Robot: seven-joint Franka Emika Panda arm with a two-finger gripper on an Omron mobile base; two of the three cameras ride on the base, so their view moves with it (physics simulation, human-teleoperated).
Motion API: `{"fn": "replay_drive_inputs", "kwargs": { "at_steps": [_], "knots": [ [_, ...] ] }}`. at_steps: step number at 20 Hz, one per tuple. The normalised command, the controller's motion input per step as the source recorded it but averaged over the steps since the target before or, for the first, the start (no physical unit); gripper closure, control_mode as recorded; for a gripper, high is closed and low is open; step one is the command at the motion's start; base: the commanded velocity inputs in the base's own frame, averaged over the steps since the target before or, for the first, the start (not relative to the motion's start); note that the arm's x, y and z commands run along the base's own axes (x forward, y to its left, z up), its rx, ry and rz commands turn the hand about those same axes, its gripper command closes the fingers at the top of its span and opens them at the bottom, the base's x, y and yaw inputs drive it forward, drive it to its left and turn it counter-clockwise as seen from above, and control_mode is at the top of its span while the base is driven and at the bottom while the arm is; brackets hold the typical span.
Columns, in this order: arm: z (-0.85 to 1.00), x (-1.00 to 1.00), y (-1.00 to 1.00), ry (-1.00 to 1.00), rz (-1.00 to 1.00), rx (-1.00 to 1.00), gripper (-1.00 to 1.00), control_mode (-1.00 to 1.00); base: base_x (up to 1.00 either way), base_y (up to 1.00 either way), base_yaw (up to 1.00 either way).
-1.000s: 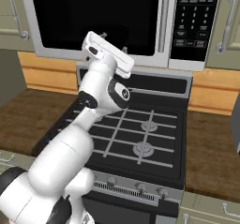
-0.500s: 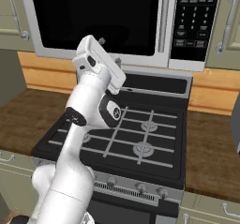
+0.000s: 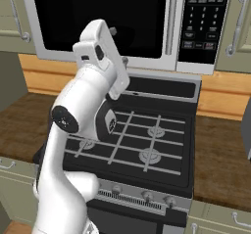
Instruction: Pick the tomato from the sink and place it in the bowl. Then pick the bowl and place it in the microwave. Then close the microwave door and press the start button.
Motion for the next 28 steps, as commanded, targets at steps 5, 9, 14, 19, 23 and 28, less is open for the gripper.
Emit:
{"fn": "replay_drive_inputs", "kwargs": {
  "at_steps": [5, 9, 14, 19, 23, 28],
  "knots": [
    [-0.16, -0.49, -0.01, 0.01, -0.03, -0.02, -1.0, -1.0, 0.0, 0.0, 0.0],
    [-0.13, -0.12, -0.12, 0.0, -0.04, 0.0, -1.0, -1.0, 0.0, 0.0, 0.0],
    [-0.24, -0.03, -0.15, -0.03, 0.02, -0.17, -1.0, -1.0, 0.0, 0.0, 0.0],
    [-0.01, -0.03, -0.18, -0.24, 0.09, -0.32, -1.0, -1.0, 0.0, 0.0, 0.0],
    [-0.05, -0.08, -0.08, 0.09, 0.03, 0.13, -1.0, -1.0, 0.0, 0.0, 0.0],
    [-0.09, -0.16, 0.0, 0.32, 0.13, 0.43, -1.0, -1.0, 0.0, 0.0, 0.0]
  ]
}}
